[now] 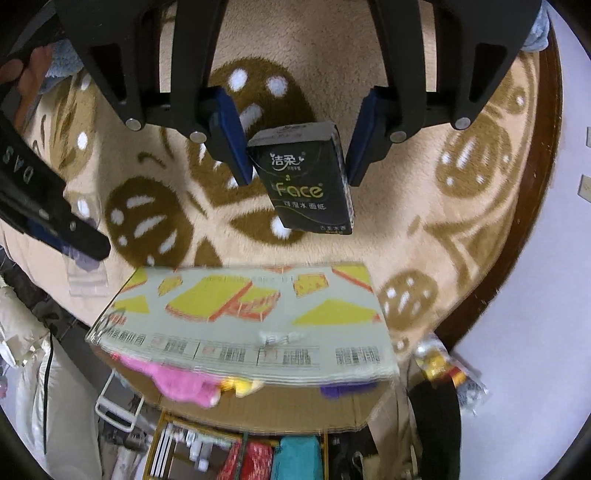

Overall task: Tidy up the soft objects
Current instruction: 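Lift the tissue pack with the left tool while the right tool lifts the bagged toy toward the box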

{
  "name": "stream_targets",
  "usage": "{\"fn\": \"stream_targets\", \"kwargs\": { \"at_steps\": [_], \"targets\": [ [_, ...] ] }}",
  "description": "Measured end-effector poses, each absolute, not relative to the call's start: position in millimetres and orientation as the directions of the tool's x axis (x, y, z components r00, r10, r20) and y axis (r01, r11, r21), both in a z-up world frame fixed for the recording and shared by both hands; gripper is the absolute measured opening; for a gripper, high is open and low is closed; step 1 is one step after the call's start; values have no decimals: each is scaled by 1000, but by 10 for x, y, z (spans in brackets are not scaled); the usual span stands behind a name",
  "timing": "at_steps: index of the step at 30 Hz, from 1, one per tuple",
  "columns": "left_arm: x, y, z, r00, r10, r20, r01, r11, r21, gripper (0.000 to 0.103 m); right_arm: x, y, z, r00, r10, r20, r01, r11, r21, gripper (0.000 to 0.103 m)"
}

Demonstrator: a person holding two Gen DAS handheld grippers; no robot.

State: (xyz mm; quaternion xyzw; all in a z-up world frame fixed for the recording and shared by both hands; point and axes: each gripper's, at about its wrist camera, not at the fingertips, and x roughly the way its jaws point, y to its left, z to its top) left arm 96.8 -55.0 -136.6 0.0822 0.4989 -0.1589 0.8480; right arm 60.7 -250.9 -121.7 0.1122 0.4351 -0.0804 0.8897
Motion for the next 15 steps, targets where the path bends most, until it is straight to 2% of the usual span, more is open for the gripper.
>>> {"fn": "stream_targets", "kwargs": {
  "at_steps": [8, 15],
  "targets": [
    [920, -561, -1051, 555, -217, -803, 363, 932, -1, 51, 536, -2487, -828, 731, -90, -676, 228, 966, 118, 46],
    [895, -484, -868, 657, -230, -718, 355, 934, 25, 51, 515, -2458, -712, 770, -97, -631, 217, 969, 116, 46]
  ]
}}
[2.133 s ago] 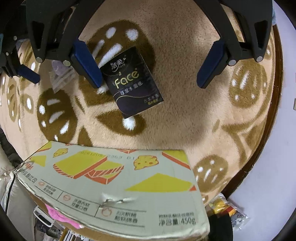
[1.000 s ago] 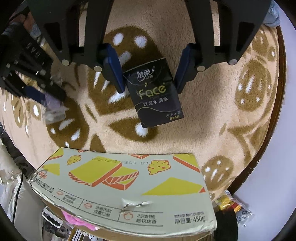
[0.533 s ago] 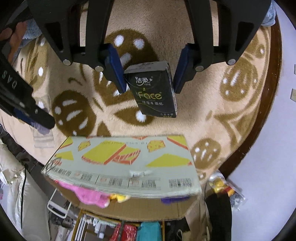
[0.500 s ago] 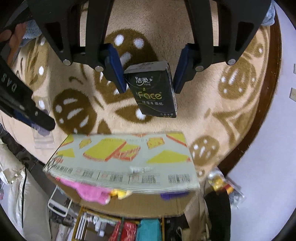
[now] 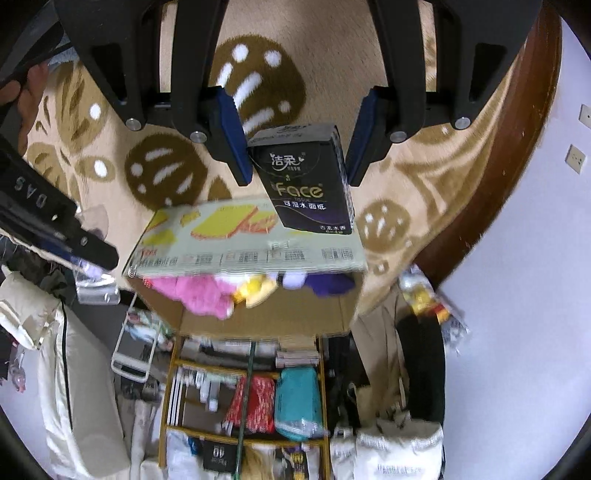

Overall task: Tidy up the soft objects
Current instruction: 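Lift the tissue pack with the left tool while the right tool lifts the bagged toy toward the box, then lower the tissue pack into the box with the left tool while the right tool drops the bagged toy in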

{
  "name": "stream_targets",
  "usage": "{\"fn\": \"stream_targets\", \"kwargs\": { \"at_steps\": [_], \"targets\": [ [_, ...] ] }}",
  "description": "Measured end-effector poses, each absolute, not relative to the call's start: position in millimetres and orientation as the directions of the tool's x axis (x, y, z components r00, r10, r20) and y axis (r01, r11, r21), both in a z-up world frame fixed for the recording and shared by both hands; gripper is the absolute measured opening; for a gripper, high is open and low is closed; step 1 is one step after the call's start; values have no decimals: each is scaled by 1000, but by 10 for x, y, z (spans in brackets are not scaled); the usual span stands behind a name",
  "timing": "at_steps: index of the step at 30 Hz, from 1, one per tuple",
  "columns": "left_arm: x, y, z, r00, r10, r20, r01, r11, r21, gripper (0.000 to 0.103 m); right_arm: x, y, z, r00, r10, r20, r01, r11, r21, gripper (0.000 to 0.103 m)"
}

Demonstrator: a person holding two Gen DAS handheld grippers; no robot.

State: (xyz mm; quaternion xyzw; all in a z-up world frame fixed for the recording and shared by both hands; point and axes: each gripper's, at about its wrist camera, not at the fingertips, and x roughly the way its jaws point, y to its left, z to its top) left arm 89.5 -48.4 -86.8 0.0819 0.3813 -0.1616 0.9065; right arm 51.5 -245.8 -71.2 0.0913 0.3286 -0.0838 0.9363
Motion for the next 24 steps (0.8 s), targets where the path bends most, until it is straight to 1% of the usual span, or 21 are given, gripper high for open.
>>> {"fn": "stream_targets", "kwargs": {
  "at_steps": [3, 8, 17, 21, 24],
  "targets": [
    [831, -470, -706, 716, -249, -653, 356, 934, 33, 51, 491, -2435, -665, 789, -101, -606, 208, 972, 109, 46],
    [741, -460, -516, 772, -271, -575, 360, 932, 45, 51, 460, -2406, -581, 816, -99, -569, 195, 975, 109, 46],
    [681, -487, -255, 824, -313, -472, 381, 923, 54, 51, 454, -2404, -409, 854, -115, -508, 196, 974, 109, 46],
    [709, -510, -160, 836, -326, -441, 390, 919, 60, 51, 487, -2424, -333, 871, -112, -479, 186, 976, 110, 46],
    [760, -577, -102, 847, -332, -416, 402, 912, 89, 51, 537, -2442, -290, 879, -106, -465, 176, 978, 110, 46]
  ]
}}
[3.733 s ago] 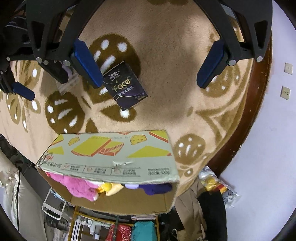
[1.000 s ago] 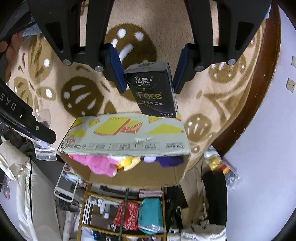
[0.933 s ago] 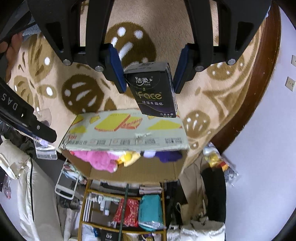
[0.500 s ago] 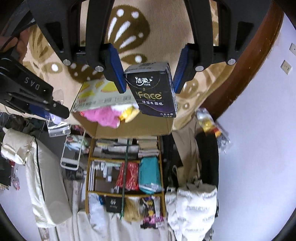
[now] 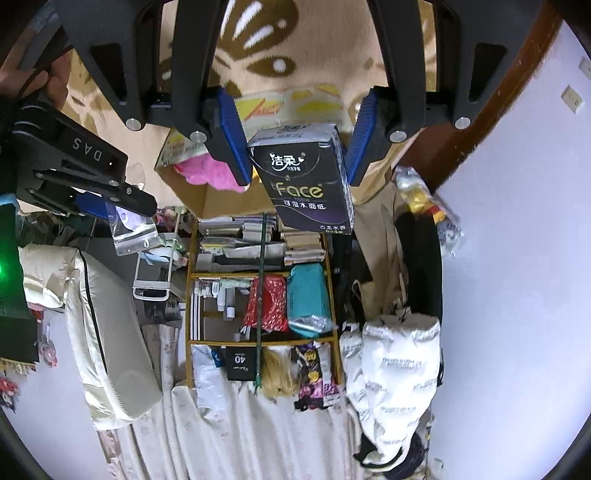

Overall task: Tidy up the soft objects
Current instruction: 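Lower the tissue pack into the box with the left tool while the right tool drops the bagged toy in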

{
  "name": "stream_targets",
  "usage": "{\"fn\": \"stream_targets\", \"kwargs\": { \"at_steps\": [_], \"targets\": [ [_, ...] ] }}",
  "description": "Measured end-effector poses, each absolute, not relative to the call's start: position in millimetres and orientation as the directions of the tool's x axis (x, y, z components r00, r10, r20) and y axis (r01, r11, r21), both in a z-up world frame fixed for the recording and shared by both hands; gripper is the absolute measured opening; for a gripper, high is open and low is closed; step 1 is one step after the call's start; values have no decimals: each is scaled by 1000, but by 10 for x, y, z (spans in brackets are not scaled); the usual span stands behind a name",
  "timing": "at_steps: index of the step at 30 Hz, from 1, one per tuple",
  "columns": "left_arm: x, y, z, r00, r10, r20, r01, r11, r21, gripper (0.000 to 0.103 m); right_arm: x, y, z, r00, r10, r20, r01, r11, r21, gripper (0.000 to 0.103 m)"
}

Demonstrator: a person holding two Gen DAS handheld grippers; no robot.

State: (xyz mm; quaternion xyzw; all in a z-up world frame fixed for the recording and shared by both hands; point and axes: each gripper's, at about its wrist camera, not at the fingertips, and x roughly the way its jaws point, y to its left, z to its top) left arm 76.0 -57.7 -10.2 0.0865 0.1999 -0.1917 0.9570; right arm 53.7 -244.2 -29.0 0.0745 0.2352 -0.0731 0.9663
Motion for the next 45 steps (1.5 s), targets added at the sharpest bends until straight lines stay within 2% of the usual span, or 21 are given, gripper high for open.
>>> {"fn": "stream_targets", "kwargs": {
  "at_steps": [7, 12, 19, 36, 45],
  "targets": [
    [906, -723, 37, 854, -353, -382, 423, 899, 115, 51, 737, -2513, -143, 889, -99, -448, 155, 984, 90, 46],
    [1066, -845, 121, 868, -345, -357, 429, 884, 188, 51, 879, -2587, 4, 895, -104, -433, 140, 989, 52, 46],
    [1261, -928, 131, 871, -344, -351, 429, 880, 204, 51, 1098, -2743, 154, 903, -61, -426, 96, 993, 61, 46],
    [1766, -927, -505, 800, -324, -505, 426, 900, 96, 51, 1500, -2844, -490, 860, 44, -508, 59, 981, 185, 46],
    [1892, -848, -616, 792, -282, -541, 375, 925, 67, 53, 1628, -2824, -732, 825, 125, -551, 18, 969, 247, 48]
  ]
}}
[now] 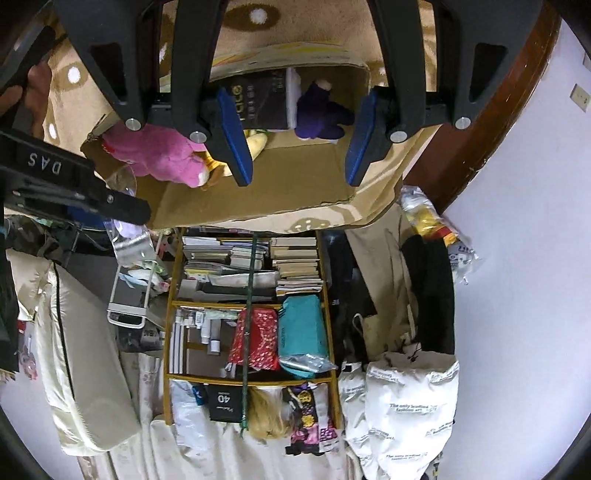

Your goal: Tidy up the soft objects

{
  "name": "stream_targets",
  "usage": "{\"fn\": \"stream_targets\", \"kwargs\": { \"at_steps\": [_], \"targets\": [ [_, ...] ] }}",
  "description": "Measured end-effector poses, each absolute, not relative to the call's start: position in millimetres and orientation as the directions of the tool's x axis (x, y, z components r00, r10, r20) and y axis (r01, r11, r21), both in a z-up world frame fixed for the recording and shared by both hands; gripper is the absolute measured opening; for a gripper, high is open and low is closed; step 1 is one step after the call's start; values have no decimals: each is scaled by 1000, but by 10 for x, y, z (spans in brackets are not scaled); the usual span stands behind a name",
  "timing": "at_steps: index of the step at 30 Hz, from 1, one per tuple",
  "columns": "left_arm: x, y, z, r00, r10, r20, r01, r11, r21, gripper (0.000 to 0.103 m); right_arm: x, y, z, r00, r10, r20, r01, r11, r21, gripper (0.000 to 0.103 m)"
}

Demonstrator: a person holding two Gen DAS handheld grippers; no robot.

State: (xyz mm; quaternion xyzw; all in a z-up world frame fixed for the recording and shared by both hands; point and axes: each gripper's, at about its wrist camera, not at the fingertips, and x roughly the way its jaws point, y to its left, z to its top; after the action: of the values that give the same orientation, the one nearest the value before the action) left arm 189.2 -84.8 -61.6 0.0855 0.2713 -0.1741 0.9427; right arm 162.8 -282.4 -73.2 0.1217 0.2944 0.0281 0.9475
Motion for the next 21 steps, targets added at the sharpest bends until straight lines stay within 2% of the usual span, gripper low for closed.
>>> {"fn": "stream_targets", "kwargs": {
  "at_steps": [2, 6, 10, 12, 14, 16, 21],
  "targets": [
    [1902, -813, -616, 796, -264, -544, 354, 933, 66, 57, 1630, -2816, -753, 820, 136, -556, 12, 967, 254, 48],
    [1907, -738, -582, 798, -241, -553, 326, 944, 59, 58, 1599, -2763, -746, 812, 138, -566, 3, 971, 241, 50],
    [1811, -643, -483, 814, -225, -535, 298, 953, 53, 73, 1495, -2726, -660, 822, 133, -553, -2, 973, 230, 69],
    [1754, -587, -432, 822, -218, -526, 286, 957, 51, 79, 1430, -2720, -597, 830, 118, -544, 5, 975, 220, 76],
    [1684, -530, -381, 826, -212, -522, 277, 960, 48, 89, 1350, -2734, -527, 837, 102, -537, 20, 976, 217, 81],
    [1617, -479, -333, 833, -201, -515, 264, 963, 51, 93, 1276, -2768, -474, 842, 90, -531, 38, 974, 225, 92],
    [1439, -359, -218, 847, -158, -508, 220, 974, 63, 100, 1056, -2810, -332, 845, 52, -532, 67, 977, 201, 94]
  ]
}}
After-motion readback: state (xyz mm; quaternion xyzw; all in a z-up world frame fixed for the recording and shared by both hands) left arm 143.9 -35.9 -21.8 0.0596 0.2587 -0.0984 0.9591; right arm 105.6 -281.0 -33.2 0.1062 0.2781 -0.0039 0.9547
